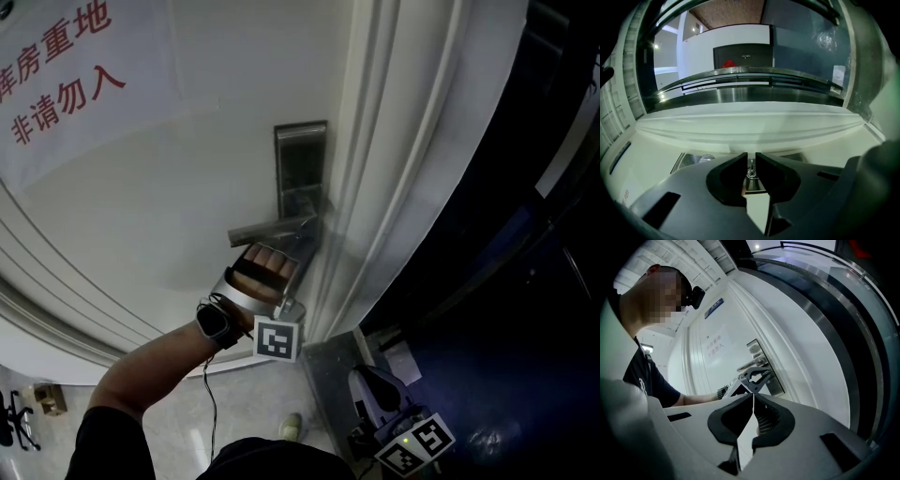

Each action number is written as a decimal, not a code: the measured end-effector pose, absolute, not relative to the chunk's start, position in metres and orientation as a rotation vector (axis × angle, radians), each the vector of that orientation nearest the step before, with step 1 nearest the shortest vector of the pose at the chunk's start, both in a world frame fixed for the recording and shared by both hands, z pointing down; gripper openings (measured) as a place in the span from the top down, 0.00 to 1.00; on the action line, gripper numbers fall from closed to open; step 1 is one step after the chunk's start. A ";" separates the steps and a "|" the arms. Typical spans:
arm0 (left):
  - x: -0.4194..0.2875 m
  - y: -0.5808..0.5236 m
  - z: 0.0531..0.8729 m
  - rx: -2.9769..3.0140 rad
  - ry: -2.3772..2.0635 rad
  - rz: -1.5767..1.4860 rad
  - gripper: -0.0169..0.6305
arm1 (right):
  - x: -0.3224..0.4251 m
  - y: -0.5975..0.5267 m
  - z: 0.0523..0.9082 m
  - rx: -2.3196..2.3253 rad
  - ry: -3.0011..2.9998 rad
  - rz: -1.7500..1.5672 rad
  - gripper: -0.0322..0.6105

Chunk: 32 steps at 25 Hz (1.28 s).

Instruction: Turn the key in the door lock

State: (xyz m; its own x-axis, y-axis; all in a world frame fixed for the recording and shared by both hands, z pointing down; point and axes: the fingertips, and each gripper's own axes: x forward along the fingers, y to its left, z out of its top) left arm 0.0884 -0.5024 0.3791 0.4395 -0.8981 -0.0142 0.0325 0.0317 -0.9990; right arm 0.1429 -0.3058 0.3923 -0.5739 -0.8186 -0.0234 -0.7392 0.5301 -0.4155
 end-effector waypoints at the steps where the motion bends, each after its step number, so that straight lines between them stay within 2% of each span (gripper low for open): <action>1: 0.089 -0.499 0.380 -1.351 0.848 -0.867 0.92 | 0.142 -0.305 0.391 -1.315 2.557 -0.535 0.93; 11: 0.096 -0.434 0.374 -1.533 0.851 -0.720 0.90 | 0.139 -0.300 0.388 -1.318 2.574 -0.515 0.93; 19: 0.089 -0.387 0.380 -1.901 0.982 -0.644 0.95 | 0.133 -0.304 0.385 -1.327 2.602 -0.486 0.93; 32: 0.075 -0.368 0.386 -2.243 1.195 -0.561 0.97 | 0.129 -0.315 0.384 -1.403 2.619 -0.431 0.93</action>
State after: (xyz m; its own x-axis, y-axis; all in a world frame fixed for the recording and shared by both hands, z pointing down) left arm 0.0751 -0.3679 0.3859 0.5220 -0.8459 0.1093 -0.6244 -0.4663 -0.6266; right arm 0.1294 -0.3152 0.3837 -0.5555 -0.8315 0.0124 -0.7915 0.5241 -0.3143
